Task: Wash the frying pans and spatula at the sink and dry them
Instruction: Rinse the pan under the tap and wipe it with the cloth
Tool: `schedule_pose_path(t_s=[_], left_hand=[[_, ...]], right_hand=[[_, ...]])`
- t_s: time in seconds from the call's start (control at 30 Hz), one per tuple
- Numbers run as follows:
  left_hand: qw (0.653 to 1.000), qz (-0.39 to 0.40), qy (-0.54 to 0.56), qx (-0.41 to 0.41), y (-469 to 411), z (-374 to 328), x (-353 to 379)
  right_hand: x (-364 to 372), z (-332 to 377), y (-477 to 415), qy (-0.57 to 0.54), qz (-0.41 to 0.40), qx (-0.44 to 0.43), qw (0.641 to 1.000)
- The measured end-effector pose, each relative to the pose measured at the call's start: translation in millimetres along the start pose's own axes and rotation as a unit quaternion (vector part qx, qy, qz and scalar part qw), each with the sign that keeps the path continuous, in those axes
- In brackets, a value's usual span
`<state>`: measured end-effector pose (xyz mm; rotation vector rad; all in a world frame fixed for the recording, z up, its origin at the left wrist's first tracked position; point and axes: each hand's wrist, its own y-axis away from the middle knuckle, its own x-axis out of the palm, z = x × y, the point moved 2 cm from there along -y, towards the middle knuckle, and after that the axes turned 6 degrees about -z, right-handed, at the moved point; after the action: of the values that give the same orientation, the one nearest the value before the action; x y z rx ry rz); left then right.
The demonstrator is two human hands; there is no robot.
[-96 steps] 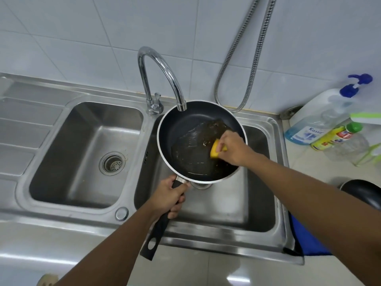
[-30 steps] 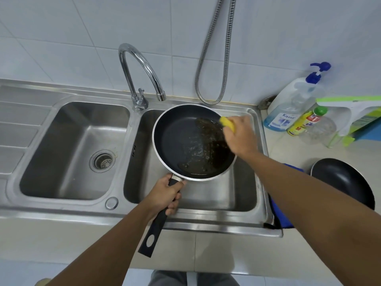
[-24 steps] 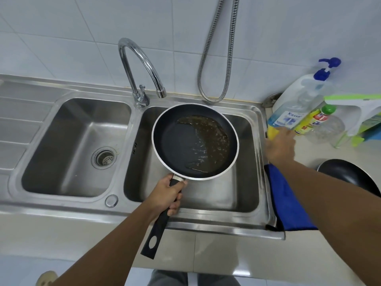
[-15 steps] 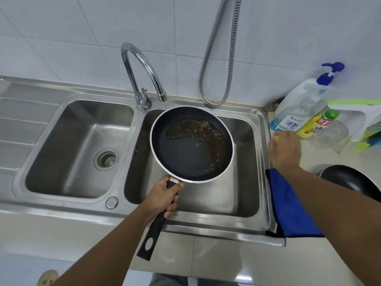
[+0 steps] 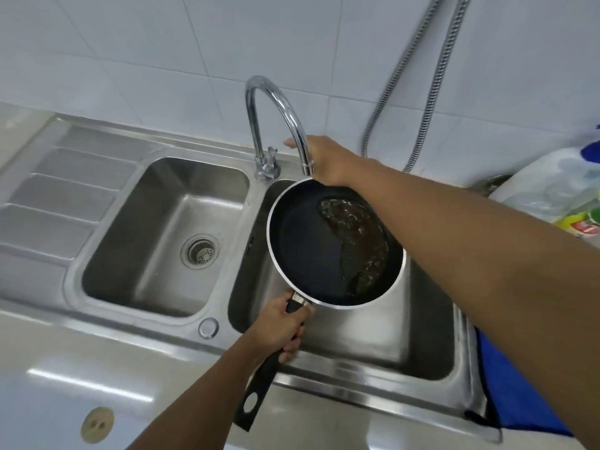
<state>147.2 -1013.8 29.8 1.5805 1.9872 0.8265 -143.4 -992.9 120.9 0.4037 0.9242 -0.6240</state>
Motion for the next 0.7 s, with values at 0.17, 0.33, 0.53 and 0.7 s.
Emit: schedule_pose_path(t_s=[0.17, 0.33, 0.53, 0.7], left_hand=[[1.0, 0.008, 0.004, -0.009, -9.7, -2.5, -6.4], [1.0, 0.019, -0.004, -0.012, -18.8, -3.3, -15.1], [1.0, 0.027, -0.001, -0.015, -23.1, -5.4, -16.4], [0.999, 0.034, -0.001, -0.012, -25.9, -6.2, -17.1]], right_hand=[[18.9, 4.4, -41.7, -0.04, 0.049, -0.001, 0.998], [35.2, -5.0, -56.8, -0.144, 0.033, 0.025, 0.989], [37.7, 16.0, -45.7, -0.167, 0.087, 0.005, 0.982], [31.1, 17.3, -31.9, -0.119, 0.057, -0.029, 0.991]])
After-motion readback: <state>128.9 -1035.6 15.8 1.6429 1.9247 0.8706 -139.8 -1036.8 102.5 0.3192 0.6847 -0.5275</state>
